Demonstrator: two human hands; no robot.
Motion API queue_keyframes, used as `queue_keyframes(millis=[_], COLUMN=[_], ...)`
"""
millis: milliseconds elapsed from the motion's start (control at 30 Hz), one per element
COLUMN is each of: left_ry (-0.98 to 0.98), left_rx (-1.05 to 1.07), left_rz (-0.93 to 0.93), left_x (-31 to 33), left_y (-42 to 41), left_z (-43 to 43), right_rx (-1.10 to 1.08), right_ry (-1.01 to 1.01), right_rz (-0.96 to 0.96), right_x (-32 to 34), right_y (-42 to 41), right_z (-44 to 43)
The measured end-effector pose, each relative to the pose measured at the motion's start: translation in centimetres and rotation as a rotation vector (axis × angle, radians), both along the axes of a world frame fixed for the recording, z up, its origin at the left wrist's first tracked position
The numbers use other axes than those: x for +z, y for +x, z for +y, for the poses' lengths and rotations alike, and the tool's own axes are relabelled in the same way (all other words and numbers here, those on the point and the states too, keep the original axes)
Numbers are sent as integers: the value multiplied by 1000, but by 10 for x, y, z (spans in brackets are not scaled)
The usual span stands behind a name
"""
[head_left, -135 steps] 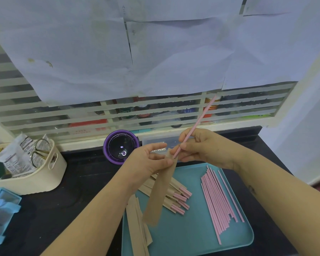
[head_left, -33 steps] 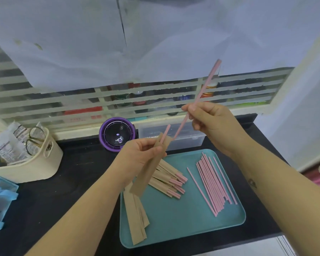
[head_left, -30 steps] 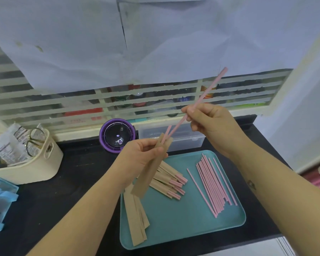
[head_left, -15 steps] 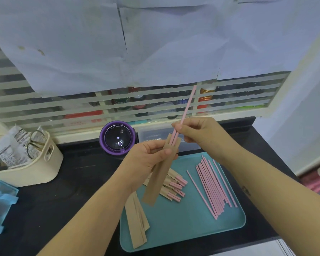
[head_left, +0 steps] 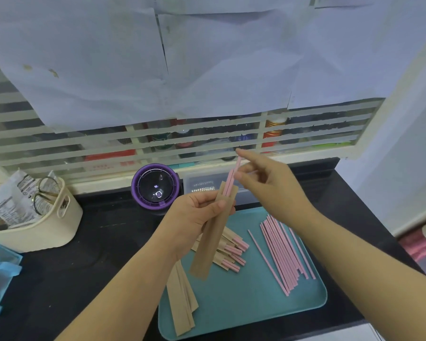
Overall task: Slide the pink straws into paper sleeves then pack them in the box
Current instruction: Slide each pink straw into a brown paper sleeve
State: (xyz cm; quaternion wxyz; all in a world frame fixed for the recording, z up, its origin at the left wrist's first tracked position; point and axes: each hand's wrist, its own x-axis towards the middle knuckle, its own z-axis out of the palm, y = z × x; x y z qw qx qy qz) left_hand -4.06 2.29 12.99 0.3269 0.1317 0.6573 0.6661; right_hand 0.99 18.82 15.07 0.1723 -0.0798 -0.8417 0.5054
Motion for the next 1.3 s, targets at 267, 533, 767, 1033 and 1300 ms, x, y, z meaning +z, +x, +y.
queue_keyframes(millis=[267,533,767,1033,1300], left_ry=[0,-109,-473,-893,-1268], left_rx=[29,-27,1,42,-143], left_rz=[-16,95,458,341,476], left_x=[-4,-7,-36,-126,-160], left_y=[-3,-8,-23,-19,9], left_z=[-3,-8,-21,-85,-77], right_rx=[98,108,71,-260,-221], right_ry=[92,-12,-94,-406,-3], right_rz=[-85,-175,-407,-608,-662], right_x=[-13,-7,-54,-149,-180], right_y=[3,-3,-5,10,16], right_z=[-7,4,5,-3,-9])
